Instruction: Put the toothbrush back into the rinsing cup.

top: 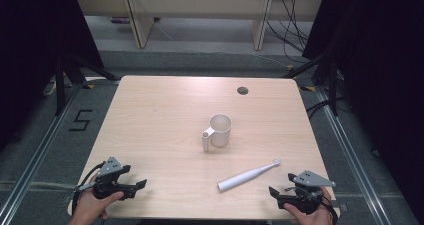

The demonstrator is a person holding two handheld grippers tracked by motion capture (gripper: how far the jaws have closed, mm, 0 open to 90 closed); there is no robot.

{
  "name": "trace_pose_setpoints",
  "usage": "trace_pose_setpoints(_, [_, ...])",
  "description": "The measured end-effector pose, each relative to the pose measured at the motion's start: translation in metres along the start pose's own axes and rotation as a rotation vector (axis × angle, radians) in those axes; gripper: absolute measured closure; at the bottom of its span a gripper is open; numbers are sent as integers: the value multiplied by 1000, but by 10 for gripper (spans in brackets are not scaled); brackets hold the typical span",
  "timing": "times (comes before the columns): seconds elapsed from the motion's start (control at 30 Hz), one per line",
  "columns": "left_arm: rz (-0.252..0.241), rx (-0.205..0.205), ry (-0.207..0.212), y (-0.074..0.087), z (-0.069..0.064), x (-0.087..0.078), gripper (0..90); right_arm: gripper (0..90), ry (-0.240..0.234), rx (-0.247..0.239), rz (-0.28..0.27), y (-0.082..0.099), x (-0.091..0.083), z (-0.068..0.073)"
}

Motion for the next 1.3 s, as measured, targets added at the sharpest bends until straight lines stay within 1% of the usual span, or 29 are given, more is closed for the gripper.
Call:
trace_pose_setpoints(0.03, [-2,-3,0,0,0,0,152,157,11,-8,2,0,-1,0])
trace_pose_setpoints(0.1, [-3,-3,0,0,0,0,152,157,14,-19,-6,-1,-1,-1])
trace_pose_setpoints(0.13, [-3,-3,0,0,0,0,152,159,12,-16,-3,-1,-1,0])
trace_pose_setpoints(0.17, [-14,-6,-3,0,0,1,152,161,-3,19,1,-1,-1,3])
trace_pose_setpoints(0.2, [-2,-3,-1,0,0,0,152,164,5,-15,-8,-2,-1,1])
trace_pose_setpoints(0.27, [-2,-3,-1,0,0,1,152,168,6,-20,-14,-3,-1,1])
trace_pose_setpoints(0.4, [1,0,-2,0,0,1,152,171,6,-10,-15,-4,-1,2])
trace_pose_setpoints(0.47, [1,0,-3,0,0,1,152,171,9,-17,-18,-4,-1,2])
trace_pose_setpoints(0.5, [1,0,-3,0,0,1,152,171,-2,-12,-15,-5,0,3])
trace_pose_setpoints(0.57, [-1,-2,-4,0,0,1,152,170,3,-15,-15,-6,0,4])
trace_pose_setpoints(0.6, [-3,-1,-2,0,0,1,152,169,-8,-8,-17,-7,0,5])
trace_pose_setpoints(0.63, [-10,-6,-3,1,0,1,152,167,-5,-9,-19,-7,1,6])
trace_pose_setpoints(0.7, [-10,-6,-3,1,0,1,152,162,-14,-9,-24,-8,2,8])
trace_pose_setpoints(0.73, [-11,-6,-3,1,0,2,152,162,-5,-10,-24,-9,2,9])
trace_pose_setpoints(0.83, [-10,-5,-3,1,0,1,152,161,-7,-13,-34,-11,4,10])
trace_pose_setpoints(0.9, [-10,-6,-3,1,0,1,152,167,-18,-10,-33,-13,4,12])
trace_pose_setpoints(0.97, [-11,-7,-3,1,0,1,152,246,-23,-26,-44,-15,4,14])
trace_pose_setpoints(1.0, [-10,-6,-3,1,0,1,152,286,-40,-21,-51,-16,5,15])
trace_pose_setpoints(1.03, [17,24,-6,1,3,-1,152,317,-42,-25,-55,-17,5,16])
trace_pose_setpoints(1.07, [18,24,-3,1,3,-1,152,368,-40,-11,-45,-18,3,18])
trace_pose_setpoints(1.1, [18,24,-3,1,3,-1,152,402,-37,-38,-57,-20,4,17])
trace_pose_setpoints(1.13, [-14,-6,-9,1,0,2,152,419,-38,-41,-58,-21,4,17])
trace_pose_setpoints(1.17, [-14,-6,-9,1,0,2,152,441,-47,-12,-57,-21,5,20])
trace_pose_setpoints(1.2, [-11,-9,-10,1,0,2,152,465,-42,-39,-62,-23,6,19])
trace_pose_setpoints(1.23, [-9,-9,-10,1,0,2,152,474,-58,-38,-58,-24,7,19])
trace_pose_setpoints(1.27, [-11,-10,-10,1,0,2,152,484,-47,-32,-55,-24,8,21])
trace_pose_setpoints(1.3, [-11,-10,-10,1,0,2,153,490,-58,-23,-53,-25,9,21])
Point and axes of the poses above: each handheld gripper's, and its own axes: x roughly forward along the jaws, y roughly out of its underside, z roughly to its left, the point moved 2 cm from there along x, roughly forward along the jaws, and after that the axes turned 2 degrees about -z, right-handed, at the moved point
